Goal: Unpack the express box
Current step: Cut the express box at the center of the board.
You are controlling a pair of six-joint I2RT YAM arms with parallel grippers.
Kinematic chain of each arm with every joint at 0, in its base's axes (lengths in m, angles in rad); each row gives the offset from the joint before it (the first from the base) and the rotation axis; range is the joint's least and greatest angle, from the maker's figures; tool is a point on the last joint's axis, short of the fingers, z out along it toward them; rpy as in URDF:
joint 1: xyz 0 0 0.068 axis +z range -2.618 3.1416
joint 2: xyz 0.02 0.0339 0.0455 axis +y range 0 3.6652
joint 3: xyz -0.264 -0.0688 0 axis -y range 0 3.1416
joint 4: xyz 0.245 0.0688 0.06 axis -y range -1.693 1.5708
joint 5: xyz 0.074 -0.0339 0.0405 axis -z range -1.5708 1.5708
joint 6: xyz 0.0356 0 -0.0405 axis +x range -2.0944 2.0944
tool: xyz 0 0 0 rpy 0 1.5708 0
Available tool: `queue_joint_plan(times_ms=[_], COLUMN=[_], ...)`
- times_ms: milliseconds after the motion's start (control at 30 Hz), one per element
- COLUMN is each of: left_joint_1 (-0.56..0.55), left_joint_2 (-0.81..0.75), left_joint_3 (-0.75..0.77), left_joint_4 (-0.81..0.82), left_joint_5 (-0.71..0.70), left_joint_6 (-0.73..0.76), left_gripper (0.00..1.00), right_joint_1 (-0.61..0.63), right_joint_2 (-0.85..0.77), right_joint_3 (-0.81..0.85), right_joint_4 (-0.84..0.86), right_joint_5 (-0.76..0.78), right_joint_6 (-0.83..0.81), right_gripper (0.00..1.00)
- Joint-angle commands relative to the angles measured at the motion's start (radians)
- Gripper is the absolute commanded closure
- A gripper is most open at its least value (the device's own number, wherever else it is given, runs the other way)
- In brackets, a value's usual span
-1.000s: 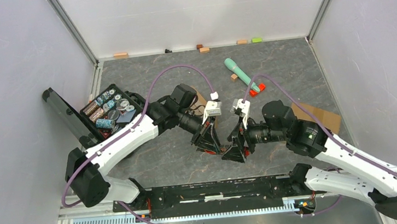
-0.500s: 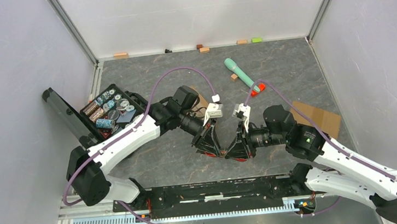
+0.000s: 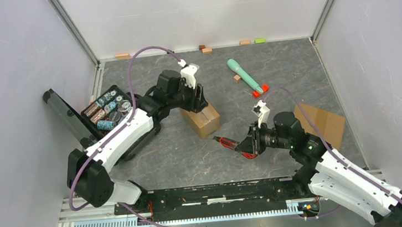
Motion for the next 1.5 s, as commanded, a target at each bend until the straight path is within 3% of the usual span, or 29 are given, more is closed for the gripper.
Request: queue_joint_plan(times_ms=[0,167,267,367,500,700,900,1100,1467], left_joint_1=[-0.004,0.013,0.095,0.123,0.126,0.141,0.141,0.140,0.099], left_joint_2=[0.038,0.024,0.065,0.156,0.281,0.372,0.367,0.274,0.065], left_joint_3=[0.102,0.072,0.129,0.206,0.282,0.320,0.253,0.096,-0.092], left_joint_4=[-0.018,-0.028,-0.019,-0.016,-0.012,0.001,0.021,0.020,-0.022], left_joint_5=[-0.391,-0.525,-0.468,-0.380,-0.368,-0.269,-0.260,-0.364,-0.548], left_joint_6=[-0.090,-0.087,-0.073,0.011,0.099,0.107,-0.043,-0.274,-0.505], left_gripper=[0.41,0.12,0.09,0.08,0.07,0.07,0.07,0.09,0.12], right_joint_1=[-0.087,-0.161,-0.165,-0.165,-0.166,-0.181,-0.200,-0.241,-0.307], right_joint_2=[-0.063,-0.113,-0.100,-0.092,-0.085,-0.073,-0.079,-0.079,-0.134], right_joint_3=[-0.078,-0.241,-0.283,-0.299,-0.314,-0.339,-0.357,-0.398,-0.407], right_joint_4=[0.200,0.435,0.523,0.567,0.592,0.567,0.553,0.590,0.584], right_joint_5=[0.012,-0.004,0.002,0.008,0.013,-0.002,-0.017,-0.055,-0.144], right_joint_6=[0.187,0.397,0.449,0.470,0.496,0.494,0.465,0.476,0.501], right_gripper=[1.00,1.00,1.00,1.00,1.00,1.00,1.00,1.00,1.00])
